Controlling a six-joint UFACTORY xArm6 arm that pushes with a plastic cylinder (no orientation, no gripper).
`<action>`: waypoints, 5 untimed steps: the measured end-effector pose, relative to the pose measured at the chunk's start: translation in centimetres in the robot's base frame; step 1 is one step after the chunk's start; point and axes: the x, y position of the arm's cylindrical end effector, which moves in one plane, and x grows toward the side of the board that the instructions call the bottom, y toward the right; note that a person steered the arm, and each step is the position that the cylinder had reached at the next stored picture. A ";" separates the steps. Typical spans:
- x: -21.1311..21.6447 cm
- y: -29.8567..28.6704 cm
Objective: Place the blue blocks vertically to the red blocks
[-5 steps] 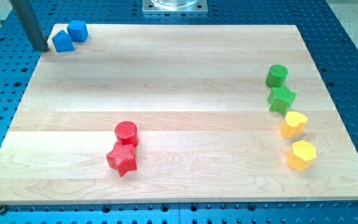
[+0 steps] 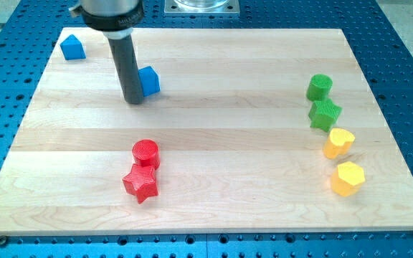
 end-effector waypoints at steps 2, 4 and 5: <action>-7.5 -0.8; -2.7 2.1; -3.5 3.8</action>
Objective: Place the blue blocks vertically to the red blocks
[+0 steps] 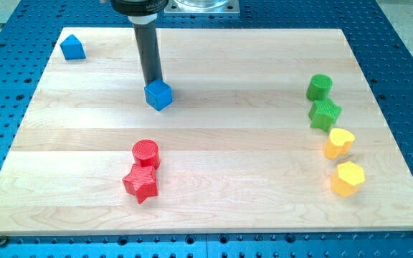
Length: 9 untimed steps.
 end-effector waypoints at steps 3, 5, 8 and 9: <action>5.7 2.2; 8.1 5.6; 9.9 4.0; 3.5 0.4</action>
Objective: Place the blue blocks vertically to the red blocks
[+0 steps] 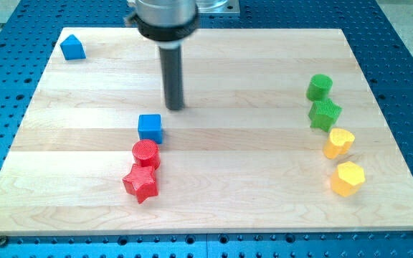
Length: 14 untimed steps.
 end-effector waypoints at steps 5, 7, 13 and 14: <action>-14.1 -16.5; -11.2 -9.7; -4.9 -6.4; -7.8 -5.4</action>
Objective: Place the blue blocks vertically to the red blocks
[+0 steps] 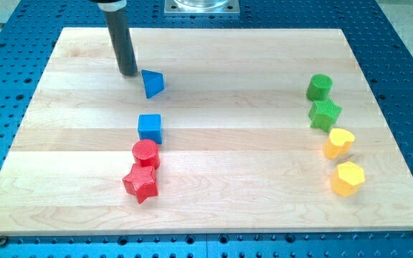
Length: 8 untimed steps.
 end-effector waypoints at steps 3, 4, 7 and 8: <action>5.9 5.2; 8.7 5.2; 7.2 14.9; 5.9 15.8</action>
